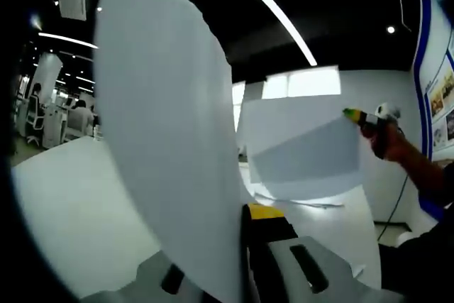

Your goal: Organize the stack of printing papers by aligning and flattening the scattered papers on the table

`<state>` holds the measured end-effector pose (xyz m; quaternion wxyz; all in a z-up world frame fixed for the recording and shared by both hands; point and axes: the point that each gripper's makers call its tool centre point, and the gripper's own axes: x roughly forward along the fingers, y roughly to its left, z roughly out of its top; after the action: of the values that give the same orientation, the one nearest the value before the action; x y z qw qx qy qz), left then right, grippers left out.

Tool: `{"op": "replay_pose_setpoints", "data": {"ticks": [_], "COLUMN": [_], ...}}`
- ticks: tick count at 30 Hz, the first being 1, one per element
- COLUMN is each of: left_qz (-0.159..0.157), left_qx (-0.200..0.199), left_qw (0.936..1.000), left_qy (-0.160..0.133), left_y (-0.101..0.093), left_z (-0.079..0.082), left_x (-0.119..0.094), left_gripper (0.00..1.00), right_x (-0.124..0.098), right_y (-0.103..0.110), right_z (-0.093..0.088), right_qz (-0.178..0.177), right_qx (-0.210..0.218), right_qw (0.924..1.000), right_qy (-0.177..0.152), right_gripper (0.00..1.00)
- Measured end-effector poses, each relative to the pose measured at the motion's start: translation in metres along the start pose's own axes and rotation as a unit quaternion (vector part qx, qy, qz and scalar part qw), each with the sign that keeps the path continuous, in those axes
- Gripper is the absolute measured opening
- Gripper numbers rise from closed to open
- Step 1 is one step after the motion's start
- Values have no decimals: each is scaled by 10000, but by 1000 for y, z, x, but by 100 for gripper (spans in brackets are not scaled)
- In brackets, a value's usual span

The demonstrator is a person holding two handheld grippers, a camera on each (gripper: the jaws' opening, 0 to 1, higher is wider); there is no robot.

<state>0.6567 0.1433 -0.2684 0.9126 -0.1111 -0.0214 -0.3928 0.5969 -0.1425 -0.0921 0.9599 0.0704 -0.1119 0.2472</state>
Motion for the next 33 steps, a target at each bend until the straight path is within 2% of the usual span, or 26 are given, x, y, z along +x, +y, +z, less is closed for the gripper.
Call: {"op": "replay_pose_setpoints", "data": {"ticks": [2, 7, 10, 11, 14, 17, 20, 26, 30, 31, 32, 33], "left_qz": [-1, -9, -12, -11, -14, -21, -22, -27, -27, -28, -28, -30], "left_qx": [5, 19, 29, 26, 22, 40, 35, 59, 52, 48, 48, 51], "left_qw": [10000, 10000, 10000, 10000, 10000, 10000, 10000, 10000, 10000, 10000, 10000, 10000], "left_qy": [3, 19, 19, 14, 16, 34, 24, 53, 48, 46, 48, 53], "left_y": [0, 0, 0, 0, -1, -2, -2, -2, -2, -2, -1, -1], "left_z": [0, 0, 0, 0, 0, -1, 0, -1, -1, -1, -1, -1], "left_x": [0, 0, 1, 0, 0, 1, 1, 1, 2, 2, 2, 2], "left_gripper": [6, 6, 6, 6, 6, 6, 6, 6, 6, 6, 6, 6], "right_x": [-1, -2, -9, -12, -22, -28, -30, -30, -27, -26, -26, -27], "right_y": [-1, -2, 13, 17, 27, 32, 28, 19, 14, 8, 7, 8], "right_z": [-2, -12, -42, -51, -70, -78, -81, -71, -75, -75, -76, -80], "right_qz": [17, 17, 177, 184, 209, 210, 206, 221, 268, 249, 241, 350], "right_qx": [173, 223, -458, -528, -509, -463, -443, -204, -14, -8, -31, -158], "right_qw": [9998, 9997, 9977, 9970, 9969, 9972, 9970, 9981, 9976, 9975, 9973, 9960], "right_qy": [-9, 94, 467, 541, 558, 548, 598, 535, 641, 667, 688, 807], "right_gripper": [0, 0, 0, 0, 0, 0, 0, 0, 6, 5, 1, 0]}}
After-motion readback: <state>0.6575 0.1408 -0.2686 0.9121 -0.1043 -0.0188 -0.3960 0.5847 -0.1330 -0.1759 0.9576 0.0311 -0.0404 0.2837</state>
